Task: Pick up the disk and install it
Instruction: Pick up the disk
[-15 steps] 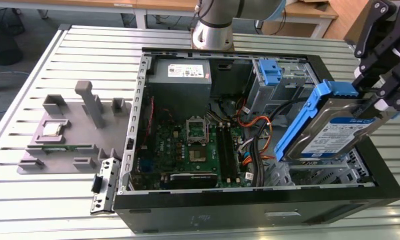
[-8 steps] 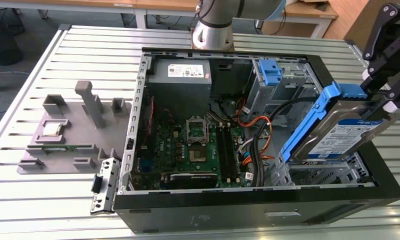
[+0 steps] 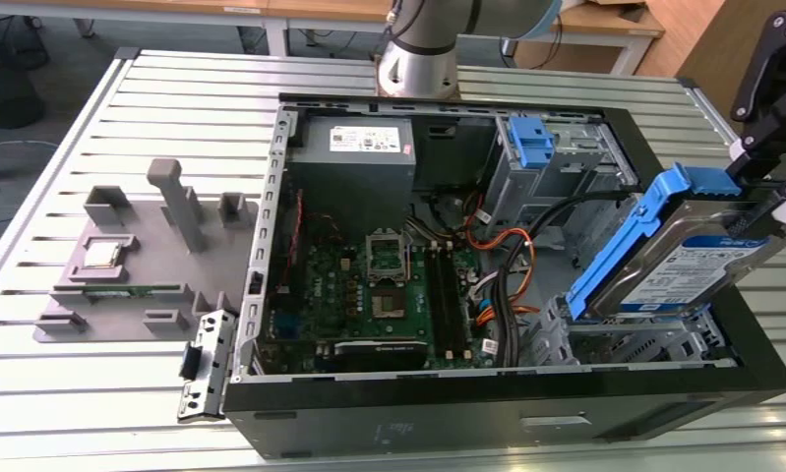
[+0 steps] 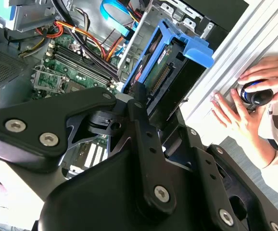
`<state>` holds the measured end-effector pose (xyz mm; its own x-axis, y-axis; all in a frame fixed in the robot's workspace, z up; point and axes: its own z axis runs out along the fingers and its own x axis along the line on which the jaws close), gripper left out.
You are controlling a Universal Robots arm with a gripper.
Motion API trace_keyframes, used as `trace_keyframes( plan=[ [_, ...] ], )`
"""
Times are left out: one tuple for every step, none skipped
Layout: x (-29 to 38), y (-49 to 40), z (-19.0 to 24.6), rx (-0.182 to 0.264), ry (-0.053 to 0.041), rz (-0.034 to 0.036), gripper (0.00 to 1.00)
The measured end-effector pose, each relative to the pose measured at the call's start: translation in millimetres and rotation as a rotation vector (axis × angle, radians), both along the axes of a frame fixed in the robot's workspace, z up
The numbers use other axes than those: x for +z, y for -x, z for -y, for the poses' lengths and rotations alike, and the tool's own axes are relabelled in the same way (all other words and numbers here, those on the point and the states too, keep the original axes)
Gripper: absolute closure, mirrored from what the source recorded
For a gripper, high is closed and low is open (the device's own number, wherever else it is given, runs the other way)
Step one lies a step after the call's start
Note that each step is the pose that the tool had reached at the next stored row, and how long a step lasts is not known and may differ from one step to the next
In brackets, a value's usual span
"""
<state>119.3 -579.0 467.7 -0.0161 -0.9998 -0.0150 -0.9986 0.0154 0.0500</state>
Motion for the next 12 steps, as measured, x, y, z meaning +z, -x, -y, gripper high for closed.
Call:
trace_keyframes(
  plan=[
    [0.0,0.0,0.0,0.000,-0.0001,0.0000,0.65],
    [-0.2,0.0,0.1,0.000,-0.0002,0.0000,0.65],
    [-0.7,0.0,0.1,0.000,-0.0002,0.0000,0.65],
    [-1.7,-0.1,0.1,0.000,-0.0002,0.0000,0.65],
    [-2.7,-0.1,0.1,0.000,-0.0003,0.0000,0.65],
    [-3.6,-0.1,0.1,0.000,-0.0017,0.0000,0.65],
    [-4.4,-0.1,0.2,0.000,-0.0043,0.0001,0.65],
    [-4.9,-0.1,0.1,0.000,-0.0072,0.0000,0.65],
    [-5.3,-0.1,0.0,0.000,-0.0105,0.0001,0.65],
    [-5.8,-0.1,-0.1,0.001,-0.0145,0.0000,0.65],
    [-6.0,-0.1,-0.3,0.001,-0.0163,0.0000,0.65],
    [-6.2,-0.3,-0.4,0.001,-0.0171,0.0000,0.65]
  ],
)
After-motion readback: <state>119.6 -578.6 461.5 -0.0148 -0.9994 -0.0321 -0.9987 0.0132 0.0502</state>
